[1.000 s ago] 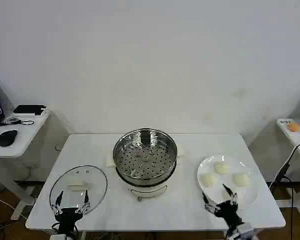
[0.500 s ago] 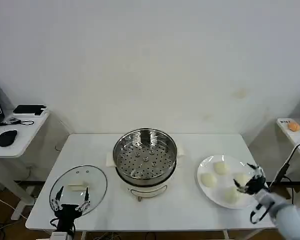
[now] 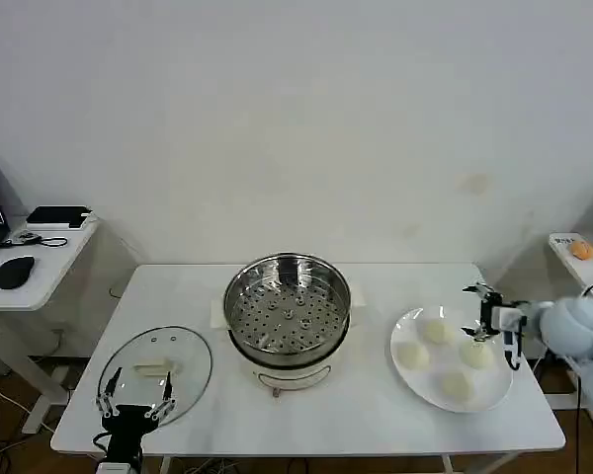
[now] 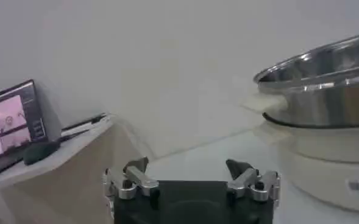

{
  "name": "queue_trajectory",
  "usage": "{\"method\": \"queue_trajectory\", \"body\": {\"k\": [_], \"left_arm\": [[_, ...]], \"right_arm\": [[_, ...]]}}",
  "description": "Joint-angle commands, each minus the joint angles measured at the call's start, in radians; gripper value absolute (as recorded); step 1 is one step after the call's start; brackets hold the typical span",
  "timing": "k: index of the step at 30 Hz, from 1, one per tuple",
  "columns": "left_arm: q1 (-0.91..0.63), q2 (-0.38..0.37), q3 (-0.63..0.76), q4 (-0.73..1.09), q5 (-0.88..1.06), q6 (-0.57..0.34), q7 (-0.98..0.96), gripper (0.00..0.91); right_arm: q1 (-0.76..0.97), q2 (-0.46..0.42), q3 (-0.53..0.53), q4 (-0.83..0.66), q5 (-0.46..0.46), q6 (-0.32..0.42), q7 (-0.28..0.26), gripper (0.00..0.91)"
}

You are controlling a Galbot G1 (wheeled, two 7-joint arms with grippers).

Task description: Take steamed baozi put them in steamer then cover it.

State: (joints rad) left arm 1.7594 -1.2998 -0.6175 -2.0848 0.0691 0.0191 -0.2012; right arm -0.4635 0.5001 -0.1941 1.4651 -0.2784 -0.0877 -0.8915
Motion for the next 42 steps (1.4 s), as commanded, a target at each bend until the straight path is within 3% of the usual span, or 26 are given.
{"method": "queue_trajectory", "body": {"k": [1,8,14,25,33,42], "left_arm": [[0.0,-0.018,-0.01,0.0,0.016,-0.016,-0.005,0.907],[-0.008,-0.024,-0.017,-0.006,0.021,-0.023,0.002,0.907],[-0.008,-0.025,-0.022,-0.004,0.025,-0.026,0.006,0.907],[-0.003,-0.032,-0.029,0.007,0.028,-0.04,0.003,0.907],[0.002,-0.036,-0.029,0.006,0.028,-0.045,0.001,0.907],[0.005,-0.037,-0.029,0.003,0.03,-0.05,-0.002,0.907]], "right_arm": [[0.458,-0.003,-0.553,-0.213,0.038,0.068,-0.183,0.907],[0.436,0.097,-0.576,-0.309,0.051,0.062,-0.135,0.907],[0.398,0.196,-0.537,-0.383,0.045,0.064,-0.102,0.907],[0.384,0.28,-0.519,-0.468,0.015,0.065,-0.079,0.907],[0.369,0.281,-0.514,-0.47,0.001,0.057,-0.082,0.766],[0.365,0.281,-0.498,-0.474,0.009,0.053,-0.079,0.675]]}}
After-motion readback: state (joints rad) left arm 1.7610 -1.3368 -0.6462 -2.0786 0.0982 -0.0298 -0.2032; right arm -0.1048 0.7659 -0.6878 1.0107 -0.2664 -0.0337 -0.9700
